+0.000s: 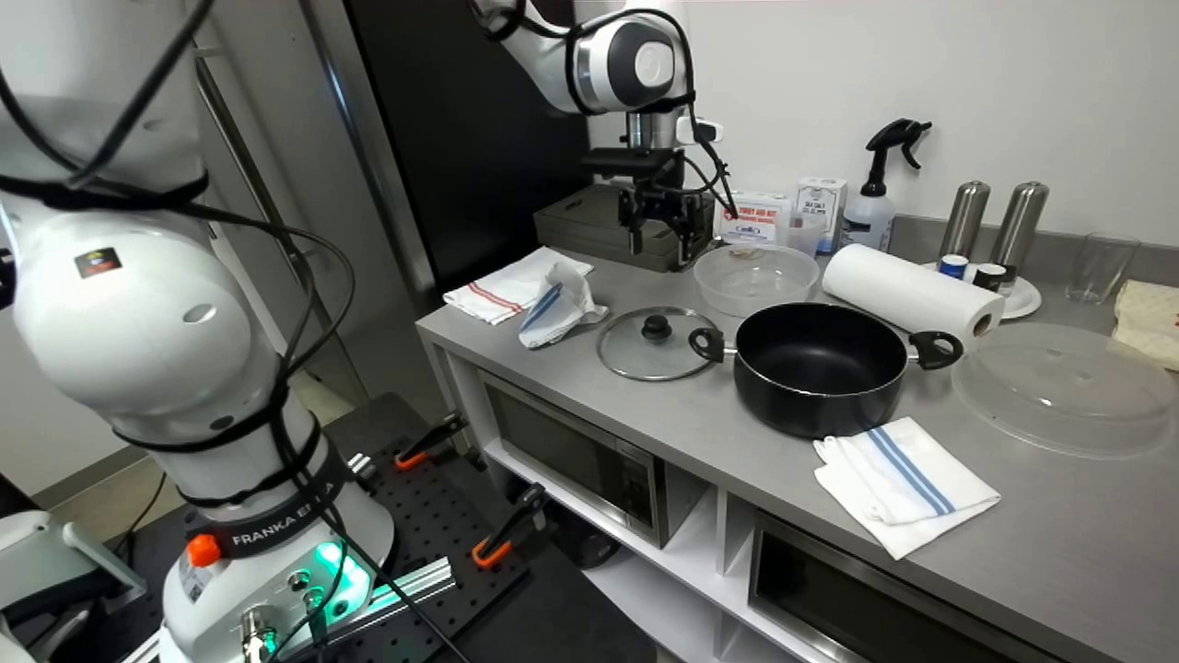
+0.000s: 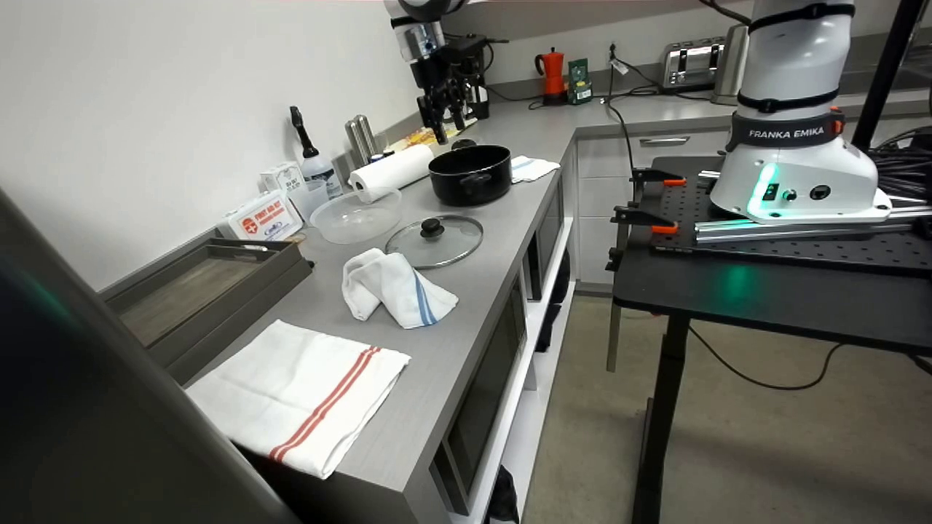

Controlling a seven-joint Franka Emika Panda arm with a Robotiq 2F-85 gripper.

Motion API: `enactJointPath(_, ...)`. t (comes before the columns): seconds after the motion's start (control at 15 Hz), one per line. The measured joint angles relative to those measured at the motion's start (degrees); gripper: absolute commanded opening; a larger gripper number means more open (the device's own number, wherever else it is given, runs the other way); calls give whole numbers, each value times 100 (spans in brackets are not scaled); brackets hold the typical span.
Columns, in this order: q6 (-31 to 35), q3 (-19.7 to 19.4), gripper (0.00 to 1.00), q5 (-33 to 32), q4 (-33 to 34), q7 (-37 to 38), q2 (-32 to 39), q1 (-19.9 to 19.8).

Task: Pick up the lid from the counter and put it on the pot

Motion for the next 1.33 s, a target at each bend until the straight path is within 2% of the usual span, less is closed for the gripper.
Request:
enactJointPath(0.6, -1, 108, 100, 10, 1315, -4, 1512, 245)
enactJointPath(1.33, 0, 171, 100, 16, 2202, -30, 2682, 325)
